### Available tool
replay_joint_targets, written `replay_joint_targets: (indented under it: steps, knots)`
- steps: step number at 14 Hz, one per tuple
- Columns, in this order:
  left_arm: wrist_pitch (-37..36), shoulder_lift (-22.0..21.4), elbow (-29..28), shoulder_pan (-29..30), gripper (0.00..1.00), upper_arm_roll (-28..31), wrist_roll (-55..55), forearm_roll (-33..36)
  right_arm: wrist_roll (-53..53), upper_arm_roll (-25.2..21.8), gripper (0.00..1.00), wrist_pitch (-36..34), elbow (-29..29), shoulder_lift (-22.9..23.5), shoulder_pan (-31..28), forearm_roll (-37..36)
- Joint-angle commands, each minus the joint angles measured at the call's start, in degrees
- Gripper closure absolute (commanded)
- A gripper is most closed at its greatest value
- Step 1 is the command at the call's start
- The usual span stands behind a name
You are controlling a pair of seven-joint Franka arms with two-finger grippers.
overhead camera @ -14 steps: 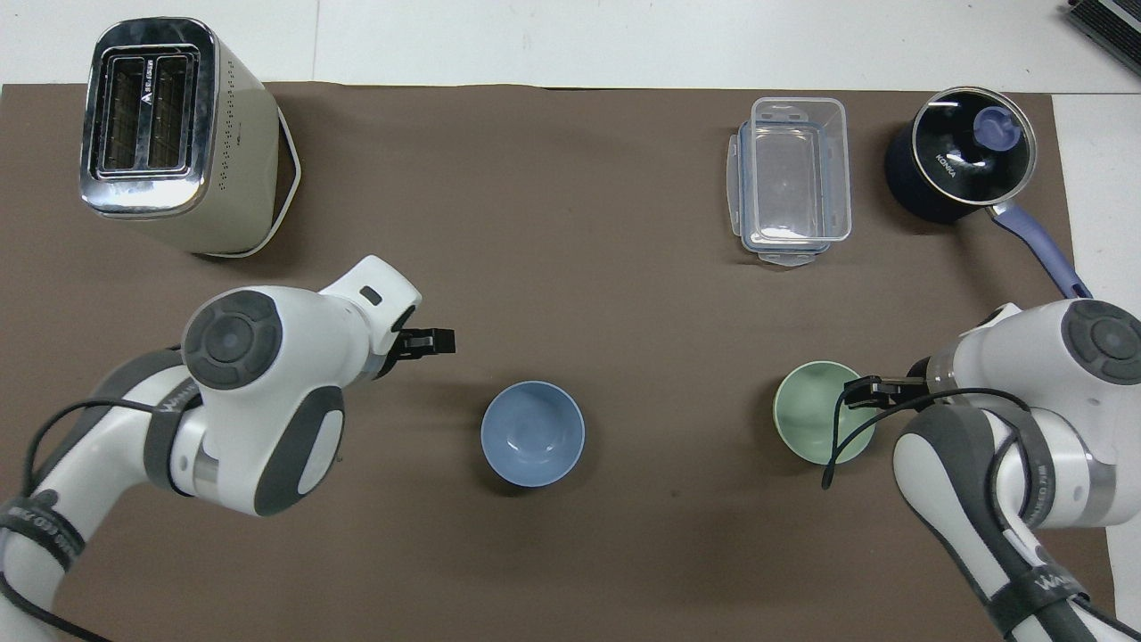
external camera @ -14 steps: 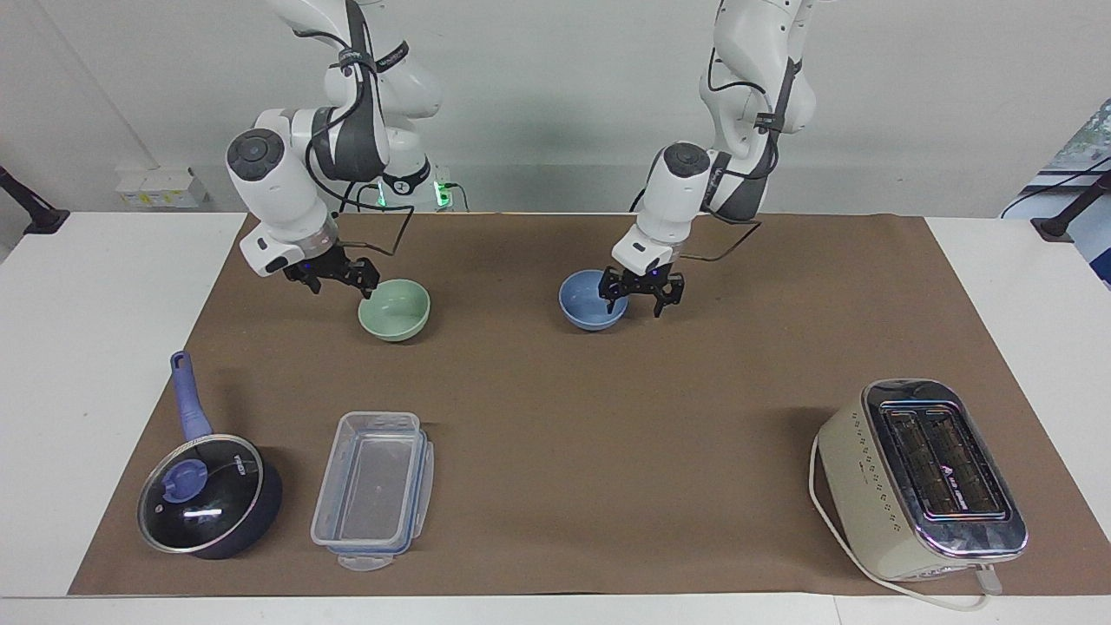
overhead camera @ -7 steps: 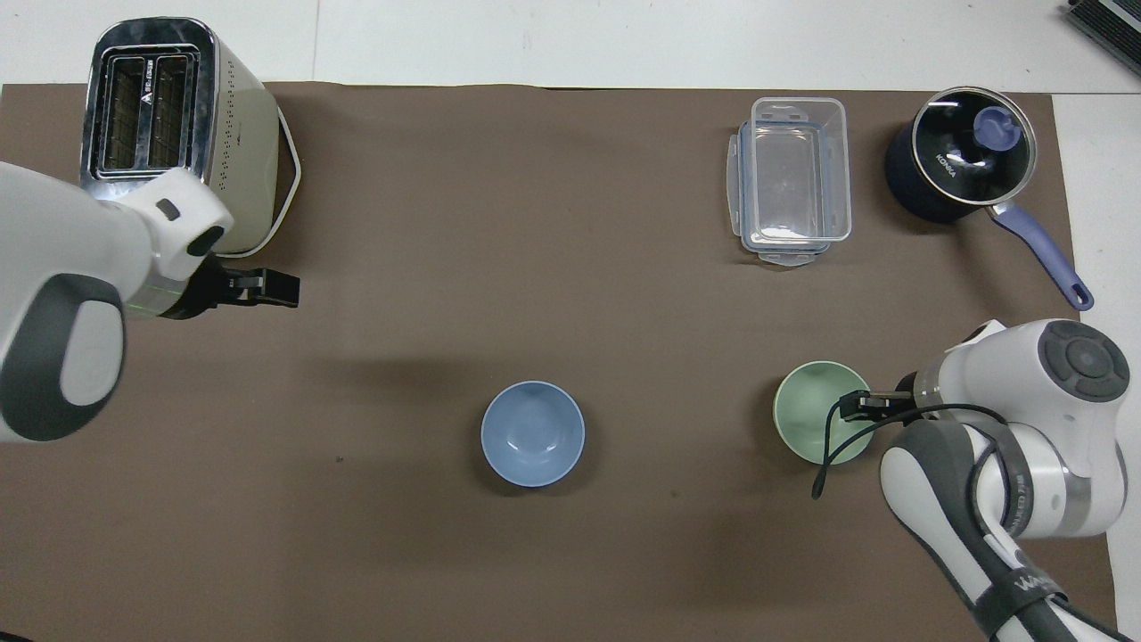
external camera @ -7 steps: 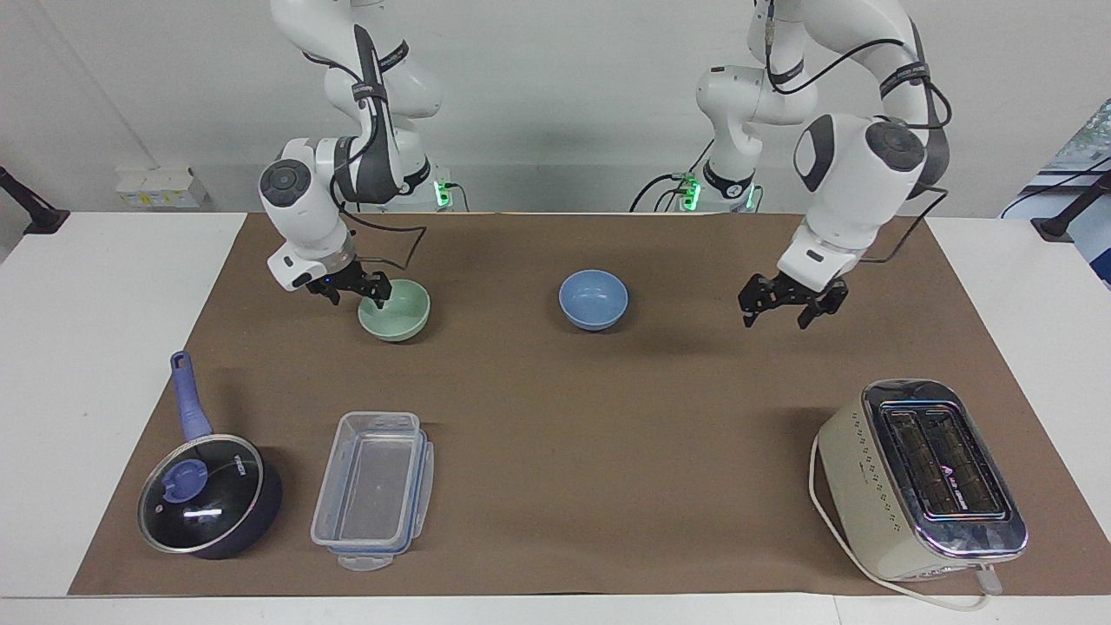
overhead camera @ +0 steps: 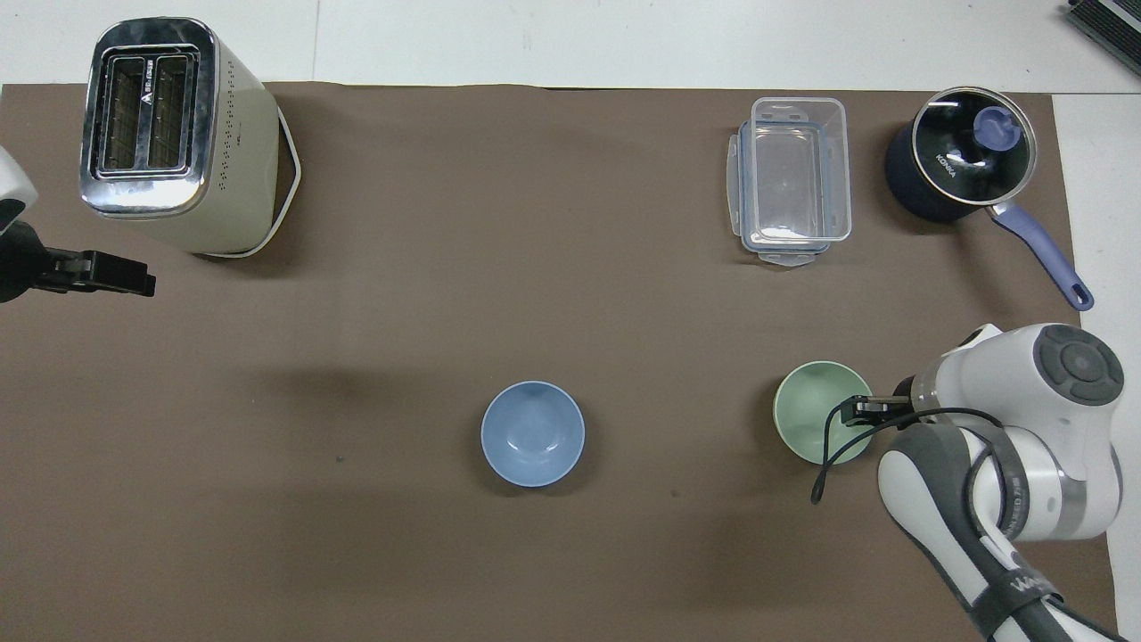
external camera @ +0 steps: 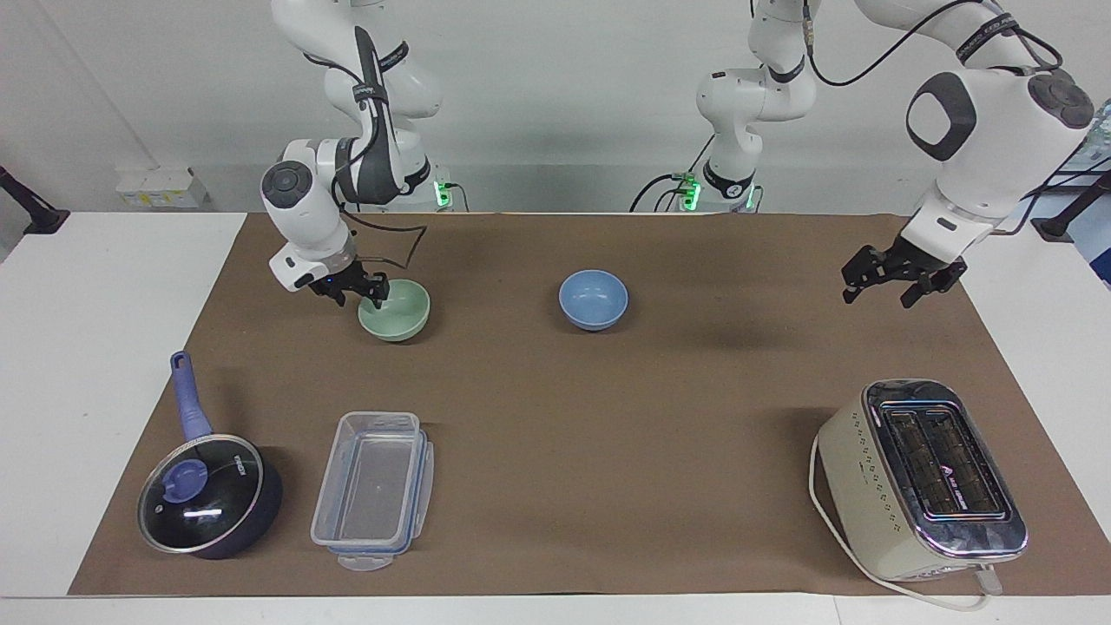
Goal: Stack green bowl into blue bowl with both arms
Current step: 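Retract the left gripper to rest while the right gripper holds the green bowl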
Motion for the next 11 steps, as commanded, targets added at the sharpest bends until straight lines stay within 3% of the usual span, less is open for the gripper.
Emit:
replay_joint_targets:
  steps: [1, 6, 11]
  knots:
    - [-3.60, 0.28, 2.98, -0.98, 0.00, -1.12, -0.16, 3.48, -2.35, 0.27, 0.47, 1.38, -1.02, -0.53, -0.63, 0.90]
    - [-12.22, 0.02, 8.79, -1.42, 0.00, -1.74, -0.51, 4.91, -2.35, 0.27, 1.00, 1.21, -0.93, -0.53, -0.63, 1.07]
    - [-19.60, 0.10, 13.17, -1.33, 0.00, -2.18, -1.48, 4.47, -2.35, 0.44, 1.00, -2.64, 0.91, -2.80, 0.51, 3.88]
